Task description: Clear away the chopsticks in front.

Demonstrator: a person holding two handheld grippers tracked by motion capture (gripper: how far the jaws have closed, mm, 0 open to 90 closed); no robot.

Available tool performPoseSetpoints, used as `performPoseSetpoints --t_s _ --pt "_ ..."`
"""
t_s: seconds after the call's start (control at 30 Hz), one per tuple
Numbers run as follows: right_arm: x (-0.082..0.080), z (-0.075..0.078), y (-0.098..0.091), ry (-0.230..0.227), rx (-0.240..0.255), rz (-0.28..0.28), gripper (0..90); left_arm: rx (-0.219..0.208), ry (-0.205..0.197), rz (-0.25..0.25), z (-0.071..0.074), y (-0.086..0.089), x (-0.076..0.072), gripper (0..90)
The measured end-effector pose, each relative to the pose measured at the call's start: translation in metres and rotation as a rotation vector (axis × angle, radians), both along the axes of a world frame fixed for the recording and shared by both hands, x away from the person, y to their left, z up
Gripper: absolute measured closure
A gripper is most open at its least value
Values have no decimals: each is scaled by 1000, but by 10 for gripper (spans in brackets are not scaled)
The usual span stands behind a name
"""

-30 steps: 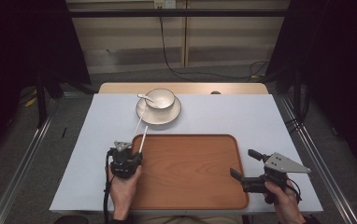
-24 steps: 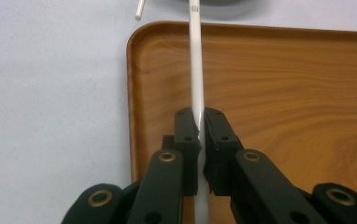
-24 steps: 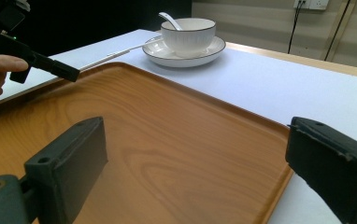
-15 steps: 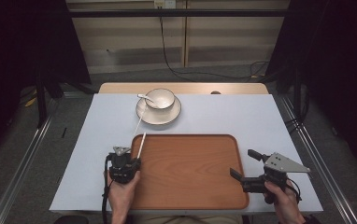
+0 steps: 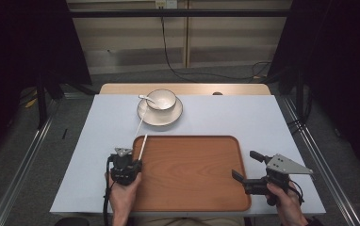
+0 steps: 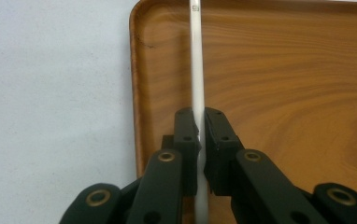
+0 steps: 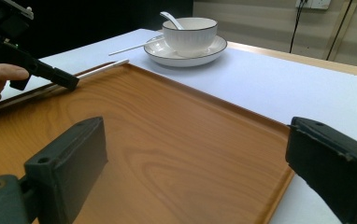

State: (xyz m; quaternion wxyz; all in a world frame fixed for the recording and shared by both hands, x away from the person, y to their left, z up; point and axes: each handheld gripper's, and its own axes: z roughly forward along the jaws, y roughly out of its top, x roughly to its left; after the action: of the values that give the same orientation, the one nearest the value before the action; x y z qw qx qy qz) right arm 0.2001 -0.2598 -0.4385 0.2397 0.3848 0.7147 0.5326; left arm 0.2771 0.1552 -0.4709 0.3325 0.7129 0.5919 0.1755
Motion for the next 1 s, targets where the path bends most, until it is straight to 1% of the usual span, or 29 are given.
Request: performPoseSetpoints --t_s 0.1,0.13,0.17,0.2,0.23,0.33,0.4,0.43,0.57,0.7,0.83,0.97,1.0 --pt "0 0 0 0 1 0 52 -4 7 4 0 1 0 846" --pt "0 0 0 0 1 0 52 -15 7 11 0 1 0 846" --pt "0 0 0 -1 -2 1 52 -7 12 16 1 0 0 846" --pt "0 0 0 -1 -2 1 52 -7 12 16 1 0 0 846" --pt "0 0 0 0 -1 1 52 -9 11 28 1 -1 -1 846" --pt "0 0 0 0 -1 1 52 -7 15 32 1 -1 0 846" --pt "0 0 0 0 1 0 52 -19 14 36 1 -1 0 845" --pt "0 0 0 -2 0 1 52 -24 12 33 0 0 -1 844" --pt "0 0 0 -1 1 0 52 -22 16 25 1 1 0 843" --pt "0 0 0 1 2 0 52 -24 14 30 0 0 0 837" --pt "0 0 0 -1 1 2 52 -22 16 17 1 1 0 839" --pt "0 0 0 1 -1 2 52 -34 10 7 0 1 -1 800" --pt "0 0 0 0 -1 4 52 -44 10 6 0 1 -1 785"
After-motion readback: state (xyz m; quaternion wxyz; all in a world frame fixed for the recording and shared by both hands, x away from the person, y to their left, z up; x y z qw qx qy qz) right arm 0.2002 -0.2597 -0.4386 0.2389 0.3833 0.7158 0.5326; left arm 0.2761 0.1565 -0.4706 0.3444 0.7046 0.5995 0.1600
